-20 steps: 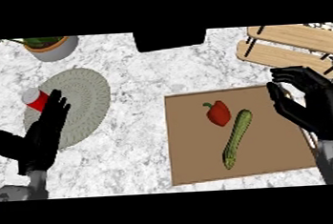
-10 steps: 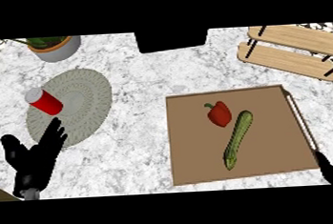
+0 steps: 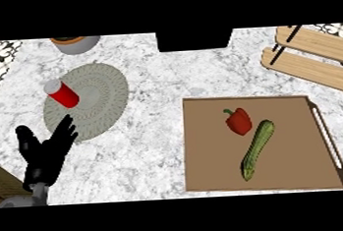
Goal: Pick the squash from the tray and place it in the tiered shelf
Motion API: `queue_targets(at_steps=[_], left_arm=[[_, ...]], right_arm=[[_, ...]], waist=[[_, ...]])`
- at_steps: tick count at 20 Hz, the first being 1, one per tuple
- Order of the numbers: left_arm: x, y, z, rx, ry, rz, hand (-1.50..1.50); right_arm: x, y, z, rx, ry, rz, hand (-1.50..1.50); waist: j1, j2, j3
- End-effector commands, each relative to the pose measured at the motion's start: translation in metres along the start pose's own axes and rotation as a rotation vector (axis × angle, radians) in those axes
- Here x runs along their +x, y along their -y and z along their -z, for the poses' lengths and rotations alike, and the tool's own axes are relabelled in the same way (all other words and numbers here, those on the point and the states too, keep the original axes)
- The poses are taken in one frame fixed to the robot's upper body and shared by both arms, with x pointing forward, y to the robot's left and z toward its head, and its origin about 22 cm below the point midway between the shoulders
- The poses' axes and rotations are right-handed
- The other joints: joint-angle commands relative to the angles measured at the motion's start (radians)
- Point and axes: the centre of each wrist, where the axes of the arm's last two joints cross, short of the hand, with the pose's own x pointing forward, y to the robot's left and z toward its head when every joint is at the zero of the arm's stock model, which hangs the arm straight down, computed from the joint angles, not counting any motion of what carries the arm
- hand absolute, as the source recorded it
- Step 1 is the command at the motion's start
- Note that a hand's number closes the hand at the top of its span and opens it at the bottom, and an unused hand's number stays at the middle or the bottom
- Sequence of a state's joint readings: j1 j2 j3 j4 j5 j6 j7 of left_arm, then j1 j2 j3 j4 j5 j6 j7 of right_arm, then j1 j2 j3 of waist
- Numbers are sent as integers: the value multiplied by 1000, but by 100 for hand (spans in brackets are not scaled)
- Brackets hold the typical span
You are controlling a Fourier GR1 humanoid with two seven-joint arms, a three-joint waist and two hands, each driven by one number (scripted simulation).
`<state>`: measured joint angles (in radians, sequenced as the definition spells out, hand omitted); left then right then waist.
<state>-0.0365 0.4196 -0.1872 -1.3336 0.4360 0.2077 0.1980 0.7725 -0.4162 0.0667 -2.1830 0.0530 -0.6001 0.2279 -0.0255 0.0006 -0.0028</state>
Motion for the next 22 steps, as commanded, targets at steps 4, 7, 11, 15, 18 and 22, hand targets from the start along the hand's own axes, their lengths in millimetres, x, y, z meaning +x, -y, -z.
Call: queue_targets(at_steps=[4,7,11,15,18,22], left_arm=[[6,16,7,-38,14,24,0],[3,28,5,-64,7,36,0],[8,16,21,-57,6,15,0],[16,28,9,-64,21,45,0],[3,19,1,-50,11,30,0],[3,21,17,-23,15,15,0]], right_arm=[[60,5,-15,51,-124,-110,-150],[61,-14,0,-9,-193,-136,-150],[74,-30,22,-54,-266,-188,-150],[96,-41,37,-77,-341,-249,-150],[82,-76,42,-9,-388,-299,-150],[100,-86,44,33,-422,-348,-150]], waist=[[43,10,-2],[58,12,-1],[56,16,-2],[70,11,-1],[69,6,1],[42,5,0]])
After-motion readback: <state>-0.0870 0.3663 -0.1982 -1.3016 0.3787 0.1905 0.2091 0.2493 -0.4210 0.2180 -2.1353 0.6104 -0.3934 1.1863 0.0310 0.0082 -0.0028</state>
